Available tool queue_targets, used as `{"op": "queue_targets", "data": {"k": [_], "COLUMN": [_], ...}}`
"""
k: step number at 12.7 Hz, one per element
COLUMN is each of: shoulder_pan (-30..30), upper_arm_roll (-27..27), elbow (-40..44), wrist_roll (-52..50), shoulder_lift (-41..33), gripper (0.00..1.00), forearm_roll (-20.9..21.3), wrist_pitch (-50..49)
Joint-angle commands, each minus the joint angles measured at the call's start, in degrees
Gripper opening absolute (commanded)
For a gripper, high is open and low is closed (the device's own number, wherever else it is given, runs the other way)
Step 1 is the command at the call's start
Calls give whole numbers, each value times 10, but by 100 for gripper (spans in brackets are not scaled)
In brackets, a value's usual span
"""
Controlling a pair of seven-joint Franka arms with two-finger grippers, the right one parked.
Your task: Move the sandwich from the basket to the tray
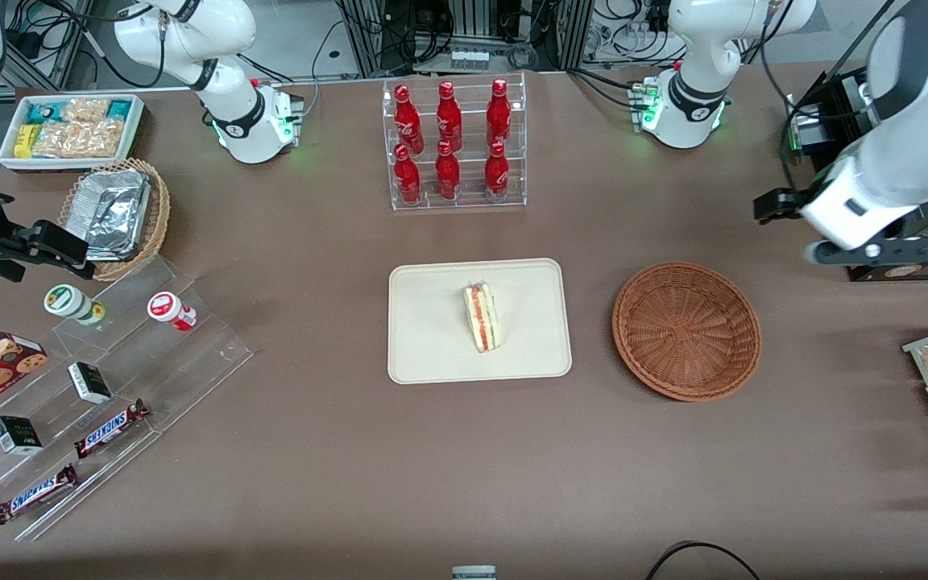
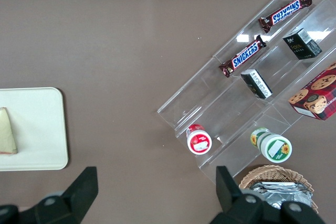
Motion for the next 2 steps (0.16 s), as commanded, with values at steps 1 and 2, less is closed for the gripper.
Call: {"op": "queue_targets", "data": {"k": [1, 2], "shoulder_pan": [3, 3], "upper_arm_roll": [13, 13], "elbow": [13, 14], "wrist_roll": [10, 18], "shoulder_lift": [-10, -11], "gripper": [100, 100], "forearm_roll": [-9, -9], "wrist_pitch": [-13, -13]}}
